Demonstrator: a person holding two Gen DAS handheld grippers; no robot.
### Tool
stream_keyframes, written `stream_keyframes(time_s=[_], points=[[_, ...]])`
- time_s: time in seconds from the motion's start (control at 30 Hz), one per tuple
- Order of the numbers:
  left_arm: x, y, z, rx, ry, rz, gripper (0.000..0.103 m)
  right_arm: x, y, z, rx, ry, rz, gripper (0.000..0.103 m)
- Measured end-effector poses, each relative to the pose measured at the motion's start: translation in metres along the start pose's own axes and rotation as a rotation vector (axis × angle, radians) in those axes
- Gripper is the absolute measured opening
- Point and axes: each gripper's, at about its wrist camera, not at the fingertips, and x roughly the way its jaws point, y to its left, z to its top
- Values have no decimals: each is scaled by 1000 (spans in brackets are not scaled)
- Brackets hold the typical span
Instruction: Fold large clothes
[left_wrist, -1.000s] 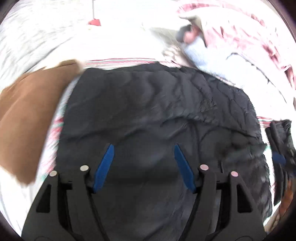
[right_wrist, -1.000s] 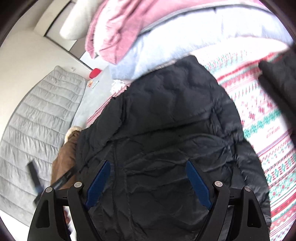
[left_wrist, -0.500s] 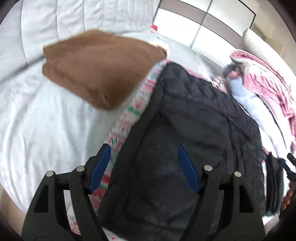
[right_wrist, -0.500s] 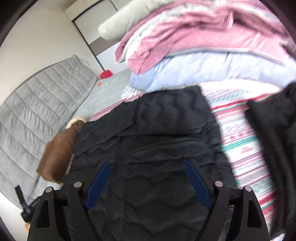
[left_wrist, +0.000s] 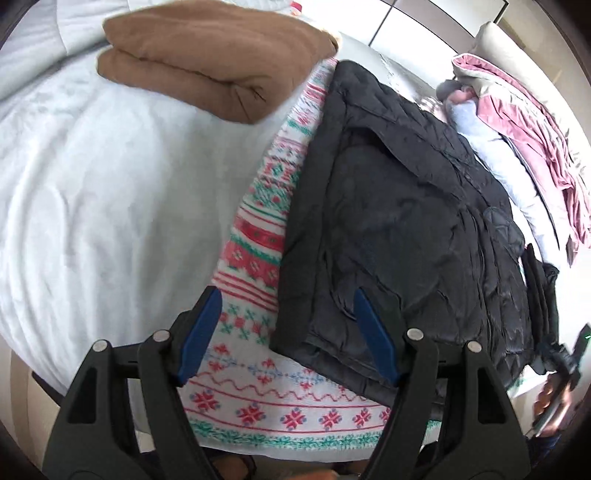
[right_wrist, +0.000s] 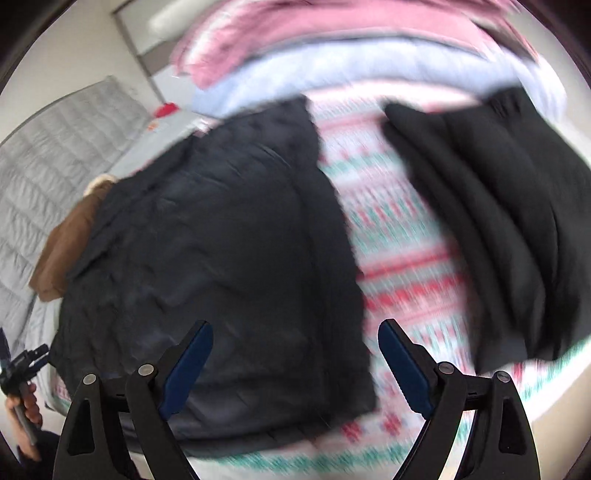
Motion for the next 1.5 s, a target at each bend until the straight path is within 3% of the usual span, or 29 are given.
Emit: stream_keyframes(time_s=[0.07, 0.13, 0.2, 0.23, 0.27, 0.3, 0.47, 0.7, 0.8, 0.87, 0.93, 0.97, 1.03, 1.07, 1.1, 1.17, 1.3, 1.33, 1.37, 1.4, 1.43, 1.5], points=[[0, -5, -4, 29, -4, -10, 70, 4, -18, -7, 78, 13, -5, 91], [3, -10, -5, 34, 6, -25, 52, 7, -29, -12, 131, 6, 10, 86], [10, -12, -8, 17, 28, -53, 34, 15, -34, -13, 160, 29, 26, 65], [12, -14, -10, 18, 31, -53, 32, 22, -37, -15, 186, 54, 41, 56], [12, -16, -11, 28, 25, -43, 32, 28, -42, -18, 228, 82, 74, 35], [12, -19, -11, 40, 17, -38, 32, 32, -45, -20, 262, 99, 101, 25], [11, -17, -11, 25, 11, -53, 32, 26, -51, -22, 276, 61, 116, 6], [1, -16, -12, 31, -16, -95, 33, -7, -61, -16, 272, -56, 10, 3], [2, -18, -13, 32, -3, -116, 39, -15, -69, -16, 283, -85, -53, 1], [6, -19, -13, 38, 19, -119, 47, -14, -73, -17, 279, -64, 23, 3], [7, -17, -12, 29, 25, -110, 49, -8, -69, -16, 262, -28, 58, 4], [7, -12, -10, 0, 24, -119, 49, -6, -66, -17, 250, -19, 62, 10], [7, -5, -9, -46, 29, -147, 50, 1, -61, -19, 245, 1, 97, 35], [8, 0, -9, -74, 36, -165, 50, 3, -60, -19, 252, 10, 115, 58], [11, 3, -10, -96, 53, -179, 50, 5, -60, -21, 264, 18, 134, 68], [17, 1, -13, -93, 81, -190, 50, 11, -60, -24, 292, 37, 170, 69], [16, -10, -18, -42, 60, -162, 50, 23, -58, -26, 332, 57, 186, 65], [15, -11, -18, -41, 55, -161, 50, 24, -55, -26, 329, 51, 199, 59], [14, -12, -18, -44, 45, -161, 49, 24, -54, -26, 327, 48, 214, 37], [12, -13, -19, -41, 32, -167, 44, 24, -53, -26, 328, 44, 233, 23], [11, -15, -18, -35, 26, -167, 39, 23, -52, -25, 332, 34, 243, 22], [11, -16, -17, -22, 20, -172, 37, 22, -52, -25, 331, 25, 255, 21]])
